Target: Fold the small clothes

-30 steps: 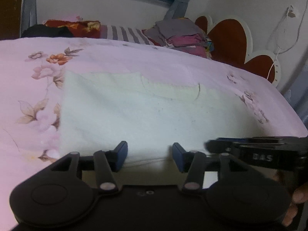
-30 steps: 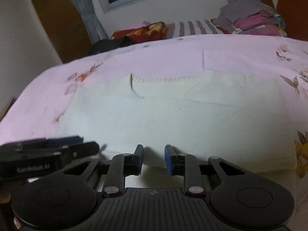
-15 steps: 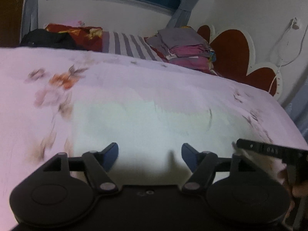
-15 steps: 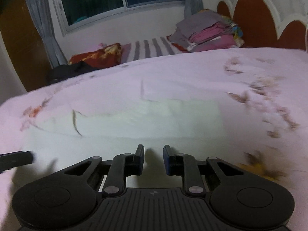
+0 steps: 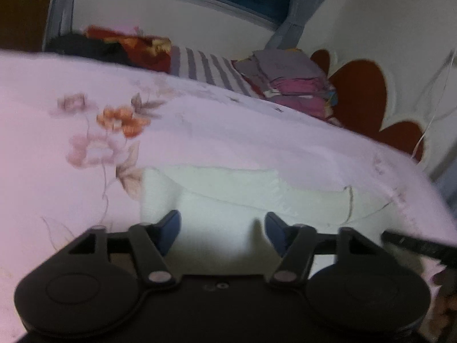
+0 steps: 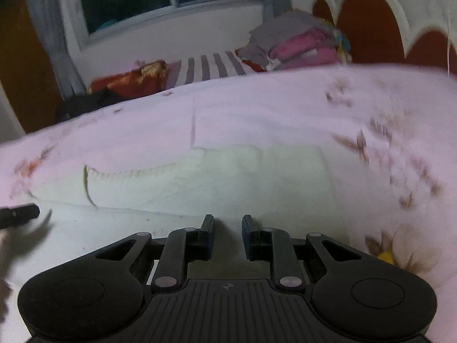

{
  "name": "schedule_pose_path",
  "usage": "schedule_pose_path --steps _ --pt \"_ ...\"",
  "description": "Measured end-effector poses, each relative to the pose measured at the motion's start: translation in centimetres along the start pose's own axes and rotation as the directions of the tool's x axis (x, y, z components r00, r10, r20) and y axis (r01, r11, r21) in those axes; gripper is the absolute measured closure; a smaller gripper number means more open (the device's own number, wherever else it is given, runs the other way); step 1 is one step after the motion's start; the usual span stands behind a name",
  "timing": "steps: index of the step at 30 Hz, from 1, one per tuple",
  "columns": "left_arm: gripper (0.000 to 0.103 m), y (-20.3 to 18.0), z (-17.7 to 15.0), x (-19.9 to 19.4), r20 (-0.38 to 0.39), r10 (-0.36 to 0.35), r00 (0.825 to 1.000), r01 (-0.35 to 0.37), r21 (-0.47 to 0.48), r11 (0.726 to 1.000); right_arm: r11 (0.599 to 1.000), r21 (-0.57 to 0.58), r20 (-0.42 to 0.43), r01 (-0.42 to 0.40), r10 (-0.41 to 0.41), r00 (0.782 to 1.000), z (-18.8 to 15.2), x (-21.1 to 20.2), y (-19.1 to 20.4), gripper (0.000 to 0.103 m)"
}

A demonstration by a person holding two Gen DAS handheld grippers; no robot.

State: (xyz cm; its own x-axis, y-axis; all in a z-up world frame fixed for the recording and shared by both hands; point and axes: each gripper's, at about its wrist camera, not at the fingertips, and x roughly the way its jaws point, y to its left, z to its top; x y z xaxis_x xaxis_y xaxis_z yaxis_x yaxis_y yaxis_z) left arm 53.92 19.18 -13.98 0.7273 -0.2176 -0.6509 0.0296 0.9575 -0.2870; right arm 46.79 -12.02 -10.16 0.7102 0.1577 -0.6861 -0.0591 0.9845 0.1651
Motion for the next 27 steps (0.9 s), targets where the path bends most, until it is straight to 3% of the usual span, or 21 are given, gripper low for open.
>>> schedule_pose_path --steps 1,2,3,6,9,12,14,17,18,22,27 --pt "0.008 -1.0 0.1 -0.2 0.031 0.031 0.999 -0.033 0.040 0.999 0.999 -0.016 0.023 -0.033 0.034 0.999 0.3 -0.5 1.3 0.068" --pt "0.008 -1.9 0.2 -0.3 0.054 0.038 0.998 -0.042 0.077 0.996 0.997 -0.029 0.038 -0.069 0.070 0.997 0.3 -0.8 2.5 0.036" --pt "0.009 -2.5 0.3 -0.2 0.061 0.036 0.997 -0.043 0.113 0.993 0.993 -0.055 0.058 -0.108 0.111 0.992 0.4 -1.0 4.0 0.026" --pt "0.013 -3.1 0.4 0.6 0.023 0.049 0.999 -0.052 0.150 0.987 0.977 -0.111 0.036 -0.180 0.185 0.982 0.5 -0.4 7.3 0.027" --pt "0.016 -2.0 0.2 1.4 -0.005 0.052 0.999 -0.051 0.109 0.993 0.971 -0.122 -0.022 -0.206 0.205 0.978 0.2 1.1 8.8 0.045" --pt "0.014 -1.4 -0.2 2.1 -0.016 0.025 1.000 -0.023 0.118 0.993 0.969 -0.101 -0.066 -0.225 0.219 0.974 -0.4 3.0 8.5 0.049" --pt "0.014 -1.5 -0.2 1.9 -0.021 0.026 0.999 -0.023 0.139 0.990 0.978 -0.107 -0.050 -0.178 0.174 0.983 -0.4 3.1 7.8 0.053" --pt "0.014 -1.7 -0.3 1.6 -0.032 0.043 0.999 -0.037 0.168 0.985 0.998 -0.054 -0.012 0.014 -0.015 1.000 -0.3 2.6 4.8 0.053" --pt "0.014 -1.8 -0.3 1.8 -0.035 0.051 0.998 -0.044 0.179 0.983 0.999 -0.034 -0.012 0.040 -0.040 0.999 -0.3 2.5 3.9 0.053" --pt "0.018 -3.2 -0.3 0.7 -0.021 0.065 0.998 -0.061 0.153 0.986 1.000 -0.025 -0.009 -0.004 0.003 1.000 0.3 1.2 3.0 0.053" --pt "0.016 -8.0 -2.1 -1.1 0.010 -0.005 1.000 0.004 0.146 0.989 0.993 -0.047 -0.014 -0.109 0.108 0.994 0.0 0.1 4.5 0.053"
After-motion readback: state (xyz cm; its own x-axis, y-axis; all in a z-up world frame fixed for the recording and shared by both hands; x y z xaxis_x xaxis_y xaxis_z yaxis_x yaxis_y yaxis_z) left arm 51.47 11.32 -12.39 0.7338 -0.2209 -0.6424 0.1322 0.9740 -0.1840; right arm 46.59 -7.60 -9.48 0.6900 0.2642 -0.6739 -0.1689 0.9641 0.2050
